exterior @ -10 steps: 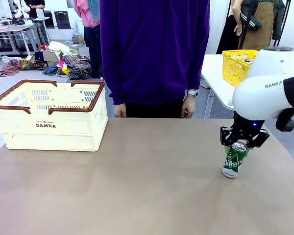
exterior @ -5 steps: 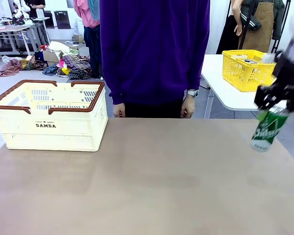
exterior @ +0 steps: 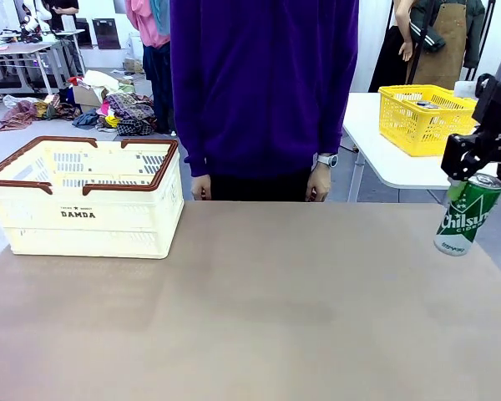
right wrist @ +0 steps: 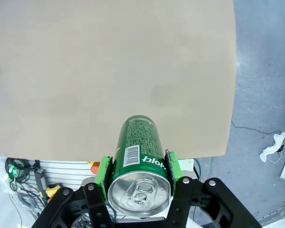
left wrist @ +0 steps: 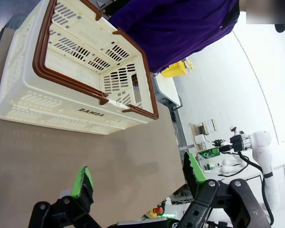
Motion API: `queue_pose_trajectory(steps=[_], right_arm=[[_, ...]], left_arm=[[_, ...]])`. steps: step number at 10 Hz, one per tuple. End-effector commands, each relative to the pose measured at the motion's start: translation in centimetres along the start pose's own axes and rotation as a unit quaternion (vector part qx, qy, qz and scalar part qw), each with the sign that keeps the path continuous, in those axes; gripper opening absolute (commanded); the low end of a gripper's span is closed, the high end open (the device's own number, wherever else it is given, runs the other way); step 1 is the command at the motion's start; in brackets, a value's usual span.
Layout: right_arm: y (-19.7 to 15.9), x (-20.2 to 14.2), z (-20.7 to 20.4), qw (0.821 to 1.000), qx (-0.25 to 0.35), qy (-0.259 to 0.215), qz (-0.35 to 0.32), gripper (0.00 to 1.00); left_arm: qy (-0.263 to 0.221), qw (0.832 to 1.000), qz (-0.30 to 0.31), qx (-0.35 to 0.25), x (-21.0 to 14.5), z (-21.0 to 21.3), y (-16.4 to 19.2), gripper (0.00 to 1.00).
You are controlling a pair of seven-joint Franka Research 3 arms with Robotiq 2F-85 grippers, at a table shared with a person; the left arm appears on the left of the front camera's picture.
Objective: Place the drinks into the Shopping basket.
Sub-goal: Pick up one drink and place it into the Shopping basket.
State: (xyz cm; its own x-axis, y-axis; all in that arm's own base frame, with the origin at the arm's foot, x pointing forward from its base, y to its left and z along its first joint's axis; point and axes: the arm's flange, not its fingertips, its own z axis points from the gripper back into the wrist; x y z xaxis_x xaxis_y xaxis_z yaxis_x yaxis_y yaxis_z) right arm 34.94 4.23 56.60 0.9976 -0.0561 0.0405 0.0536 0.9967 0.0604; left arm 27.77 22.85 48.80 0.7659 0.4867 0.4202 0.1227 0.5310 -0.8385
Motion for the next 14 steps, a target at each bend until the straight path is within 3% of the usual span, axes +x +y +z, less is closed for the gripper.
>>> queue_pose_trajectory(steps=[1, 3, 6, 8, 10, 11, 12, 14], right_arm=[[3.3, -0.1, 0.6, 0.999, 0.009, -0.043, -0.017, 0.0], [13.5, 0.3, 1.4, 0.996, 0.031, -0.088, 0.005, 0.0], [30.9, 0.2, 0.2, 0.991, 0.045, -0.079, 0.101, 0.0], [38.6, -0.3, -1.2, 0.985, 0.026, -0.101, 0.136, 0.0], [43.7, -0.9, -4.2, 0.984, 0.038, -0.086, 0.151, 0.0], [44.5, -1.1, -5.4, 0.984, 0.018, -0.074, 0.159, 0.0], [43.1, -1.5, -3.7, 0.979, 0.016, -0.066, 0.193, 0.0], [42.7, -1.7, -6.1, 0.982, 0.034, -0.073, 0.17, 0.0]], left_arm=[[-0.005, 1.0, -0.009, -0.009, 0.1, -0.1, 0.0, 1.0], [-0.005, 1.0, -0.009, -0.009, 0.1, -0.1, 0.0, 1.0], [-0.005, 1.0, -0.009, -0.009, 0.1, -0.1, 0.0, 1.0], [-0.005, 1.0, -0.009, -0.009, 0.1, -0.1, 0.0, 1.0], [-0.005, 1.0, -0.009, -0.009, 0.1, -0.1, 0.0, 1.0], [-0.005, 1.0, -0.009, -0.009, 0.1, -0.1, 0.0, 1.0], [-0.005, 1.0, -0.009, -0.009, 0.1, -0.1, 0.0, 1.0], [-0.005, 1.0, -0.009, -0.009, 0.1, -0.1, 0.0, 1.0]])
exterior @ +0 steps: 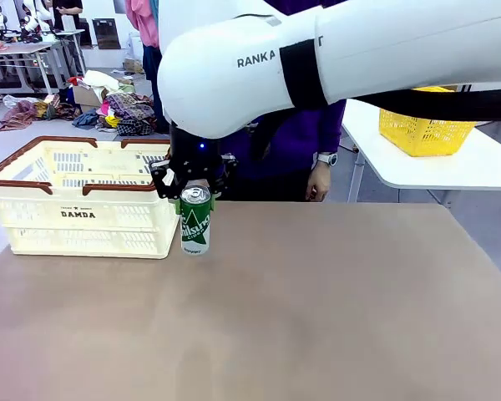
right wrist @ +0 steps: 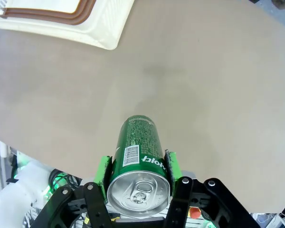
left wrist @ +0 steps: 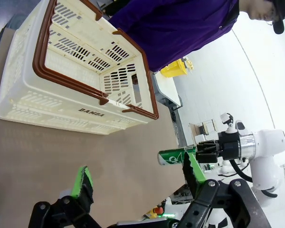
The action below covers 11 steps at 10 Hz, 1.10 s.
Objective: Place the drinks into the Shopping basket.
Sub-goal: Pick up one drink and place it into the Shopping basket.
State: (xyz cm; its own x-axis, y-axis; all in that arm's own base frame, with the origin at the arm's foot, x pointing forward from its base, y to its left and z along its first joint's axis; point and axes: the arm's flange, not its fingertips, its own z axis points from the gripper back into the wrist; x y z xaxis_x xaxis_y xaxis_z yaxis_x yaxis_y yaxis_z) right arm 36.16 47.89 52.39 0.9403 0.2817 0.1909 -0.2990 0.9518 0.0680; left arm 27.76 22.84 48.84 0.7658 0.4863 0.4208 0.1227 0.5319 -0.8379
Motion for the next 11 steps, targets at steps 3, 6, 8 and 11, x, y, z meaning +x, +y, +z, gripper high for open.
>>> queue_pose_trajectory(steps=[3, 6, 8, 11], right_arm=[[-0.1, 0.8, -4.3, 1.0, 0.025, 0.006, 0.017, 0.0], [-1.0, 1.3, -8.9, 0.999, 0.022, 0.041, -0.016, 0.0], [-1.0, 1.7, -10.9, 0.998, 0.008, 0.062, -0.029, 0.0], [-1.0, 2.1, -13.4, 0.995, -0.01, 0.089, -0.04, 0.0]], left_arm=[[-0.005, 1.0, -0.009, -0.009, 0.1, -0.1, 0.1, 1.0], [-0.005, 1.0, -0.009, -0.009, 0.1, -0.1, 0.1, 1.0], [-0.005, 1.0, -0.009, -0.009, 0.1, -0.1, 0.1, 1.0], [-0.005, 1.0, -0.009, -0.009, 0.1, -0.1, 0.1, 1.0]])
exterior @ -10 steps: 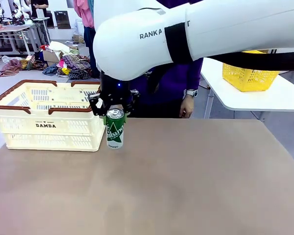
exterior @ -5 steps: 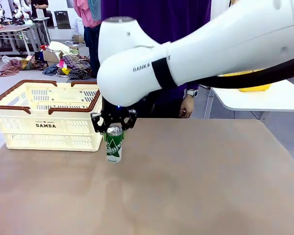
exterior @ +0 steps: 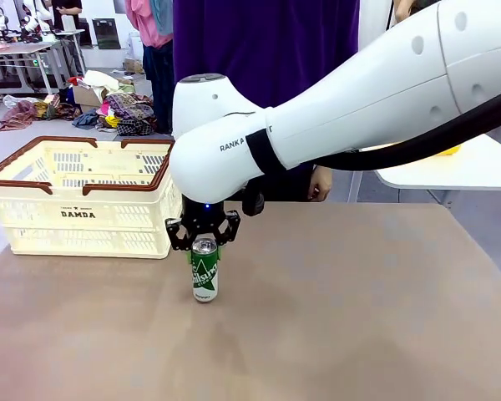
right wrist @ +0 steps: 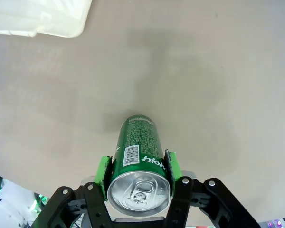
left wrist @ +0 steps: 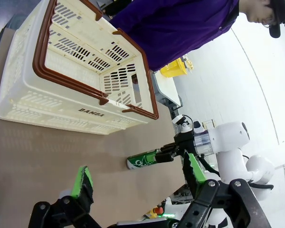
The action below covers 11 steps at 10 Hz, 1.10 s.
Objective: Place the drinks into the Shopping basket.
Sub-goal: Pick up one drink and place it into the Shopping basket.
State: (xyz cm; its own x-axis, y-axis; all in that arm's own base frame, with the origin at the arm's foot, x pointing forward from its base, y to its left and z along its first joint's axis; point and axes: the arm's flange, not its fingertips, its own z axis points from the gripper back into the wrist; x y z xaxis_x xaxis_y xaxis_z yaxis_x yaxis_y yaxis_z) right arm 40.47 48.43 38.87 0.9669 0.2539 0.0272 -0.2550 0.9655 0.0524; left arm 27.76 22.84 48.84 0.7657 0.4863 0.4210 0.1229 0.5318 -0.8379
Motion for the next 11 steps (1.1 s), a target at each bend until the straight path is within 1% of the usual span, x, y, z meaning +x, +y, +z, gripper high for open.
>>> queue_pose_trajectory(steps=[1, 2, 3, 4, 5, 6, 7, 8, 9, 10, 11], right_arm=[[0.7, 0.3, 0.6, 1.0, -0.005, 0.012, -0.014, 0.0], [0.7, 0.1, 0.7, 1.0, -0.01, 0.015, -0.011, 0.48], [0.6, 0.0, 0.9, 1.0, -0.01, 0.014, -0.009, 1.0], [0.3, -0.3, 1.4, 1.0, -0.006, 0.012, -0.007, 1.0], [-0.4, -0.6, 2.4, 1.0, 0.015, 0.013, 0.005, 1.0], [-1.6, -1.2, 4.2, 0.999, 0.043, 0.007, 0.014, 1.0], [-3.4, -2.3, 7.0, 0.998, 0.059, -0.01, 0.011, 1.0], [-6.0, -3.9, 10.8, 0.997, 0.079, -0.027, 0.001, 1.0], [-9.8, -5.9, 15.0, 0.994, 0.095, -0.042, -0.029, 1.0], [-14.3, -8.1, 18.4, 0.991, 0.117, -0.036, -0.048, 1.0], [-20.4, -10.4, 20.6, 0.981, 0.186, -0.01, -0.053, 1.0]], left_arm=[[-0.005, 1.0, -0.009, -0.009, 0.1, -0.1, 0.1, 1.0], [-0.005, 1.0, -0.009, -0.009, 0.1, -0.1, 0.1, 1.0], [-0.005, 1.0, -0.009, -0.009, 0.1, -0.1, 0.1, 1.0], [-0.005, 1.0, -0.009, -0.009, 0.1, -0.1, 0.1, 1.0], [-0.005, 1.0, -0.009, -0.009, 0.1, -0.1, 0.1, 1.0], [-0.005, 1.0, -0.009, -0.009, 0.1, -0.1, 0.1, 1.0], [-0.005, 1.0, -0.009, -0.009, 0.1, -0.1, 0.1, 1.0], [-0.005, 1.0, -0.009, -0.009, 0.1, -0.1, 0.1, 1.0], [-0.005, 1.0, -0.009, -0.009, 0.1, -0.1, 0.1, 1.0], [-0.005, 1.0, -0.009, -0.009, 0.1, -0.1, 0.1, 1.0], [-0.005, 1.0, -0.009, -0.009, 0.1, -0.1, 0.1, 1.0]])
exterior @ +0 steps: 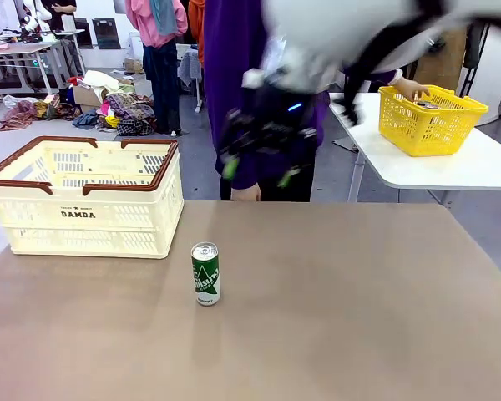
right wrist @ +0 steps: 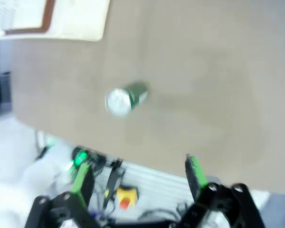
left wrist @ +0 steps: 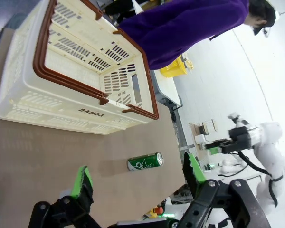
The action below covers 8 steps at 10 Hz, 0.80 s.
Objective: Place the drinks into the Shopping basket.
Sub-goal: Pick up one drink and place it into the Shopping basket.
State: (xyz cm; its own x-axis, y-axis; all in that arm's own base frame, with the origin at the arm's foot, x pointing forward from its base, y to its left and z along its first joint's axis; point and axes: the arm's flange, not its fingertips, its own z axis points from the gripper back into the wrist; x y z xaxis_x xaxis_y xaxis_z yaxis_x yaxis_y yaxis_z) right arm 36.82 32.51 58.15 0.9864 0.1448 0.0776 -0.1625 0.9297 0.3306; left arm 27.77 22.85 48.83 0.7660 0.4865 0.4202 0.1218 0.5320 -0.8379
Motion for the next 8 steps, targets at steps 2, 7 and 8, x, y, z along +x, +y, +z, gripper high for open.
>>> queue_pose_trajectory(steps=[2, 7, 8], right_arm=[[-16.7, -5.4, 5.6, 0.976, 0.209, 0.056, 0.004, 1.0], [-37.3, -12.9, 4.2, 0.871, 0.481, -0.013, -0.101, 1.0], [-39.9, -14.7, 2.7, 0.852, 0.514, -0.034, -0.099, 1.0]], left_arm=[[-0.005, 1.0, -0.009, -0.009, 0.0, -0.1, 0.1, 1.0], [-0.005, 1.0, -0.009, -0.009, 0.0, -0.1, 0.1, 1.0], [-0.005, 1.0, -0.009, -0.009, 0.0, -0.1, 0.1, 1.0]])
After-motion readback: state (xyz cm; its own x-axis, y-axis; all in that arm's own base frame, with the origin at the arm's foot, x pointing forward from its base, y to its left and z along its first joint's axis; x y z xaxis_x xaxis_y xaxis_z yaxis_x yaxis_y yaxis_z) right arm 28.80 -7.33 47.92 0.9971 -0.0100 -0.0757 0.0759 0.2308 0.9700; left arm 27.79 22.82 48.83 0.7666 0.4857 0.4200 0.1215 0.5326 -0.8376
